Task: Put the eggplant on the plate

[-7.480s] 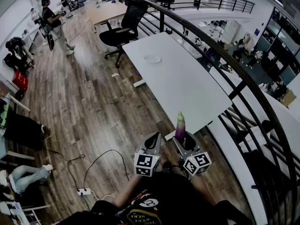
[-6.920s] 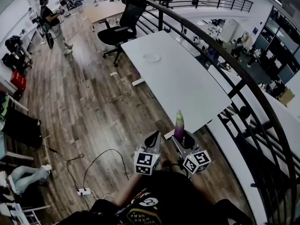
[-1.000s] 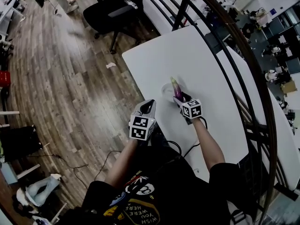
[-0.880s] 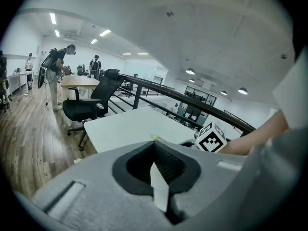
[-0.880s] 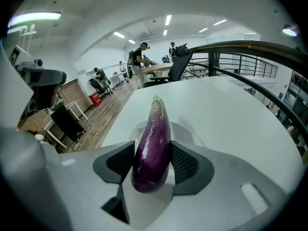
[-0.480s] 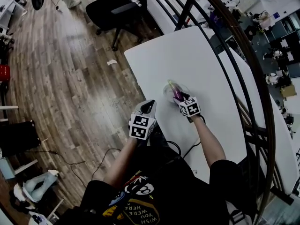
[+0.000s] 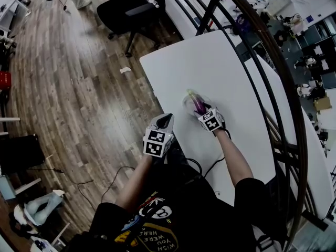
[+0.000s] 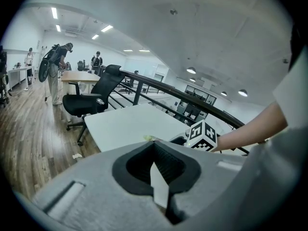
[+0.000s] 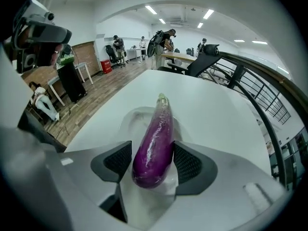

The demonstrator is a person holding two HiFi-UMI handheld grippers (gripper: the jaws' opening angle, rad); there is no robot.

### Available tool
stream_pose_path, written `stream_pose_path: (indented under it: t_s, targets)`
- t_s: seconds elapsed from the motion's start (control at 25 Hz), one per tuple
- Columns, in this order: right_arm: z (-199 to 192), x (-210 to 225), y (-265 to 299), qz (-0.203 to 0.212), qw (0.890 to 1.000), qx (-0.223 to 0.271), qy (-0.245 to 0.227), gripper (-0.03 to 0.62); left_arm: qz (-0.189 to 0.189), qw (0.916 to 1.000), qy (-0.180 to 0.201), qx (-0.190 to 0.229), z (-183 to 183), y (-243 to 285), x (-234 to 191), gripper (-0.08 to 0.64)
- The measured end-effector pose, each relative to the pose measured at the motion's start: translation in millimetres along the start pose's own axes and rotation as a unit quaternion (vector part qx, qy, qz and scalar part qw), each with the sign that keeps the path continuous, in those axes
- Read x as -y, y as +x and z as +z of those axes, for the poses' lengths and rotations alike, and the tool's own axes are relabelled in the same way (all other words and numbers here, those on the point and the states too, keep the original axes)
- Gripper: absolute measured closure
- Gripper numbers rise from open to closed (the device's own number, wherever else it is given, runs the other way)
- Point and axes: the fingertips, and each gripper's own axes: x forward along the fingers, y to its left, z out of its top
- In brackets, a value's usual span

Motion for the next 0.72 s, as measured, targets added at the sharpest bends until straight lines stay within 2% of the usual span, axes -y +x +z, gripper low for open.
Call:
stream_pose_path:
  t_s: [0.12, 0.24, 0.4, 0.52, 0.72]
  targets:
    - [1, 2, -10, -0.019, 1.000, 0.017, 0.001, 0.312, 0.004, 1.0000, 0.001, 0.000, -1, -5, -1, 0.555]
    - [-6, 1, -25, -0.032, 0.998, 0.035, 0.037, 0.299, 0.009, 1.0000, 0.002, -0.002, -6, -9, -1, 0.555]
    - [-17, -6, -58, -0.048, 0.991, 0.084, 0.090, 0.299, 0.008, 0.9999, 0.008, 0.001, -9, -16, 10, 0.555]
    - [-24, -19, -91, -0.053, 0.982, 0.129, 0.129, 0.310, 0.003, 0.9998, 0.018, 0.012, -5, -22, 25, 0.555]
    - [-31, -41, -161, -0.068, 0.954, 0.221, 0.190, 0.377, -0.002, 0.9986, 0.039, 0.035, -3, -36, 63, 0.555]
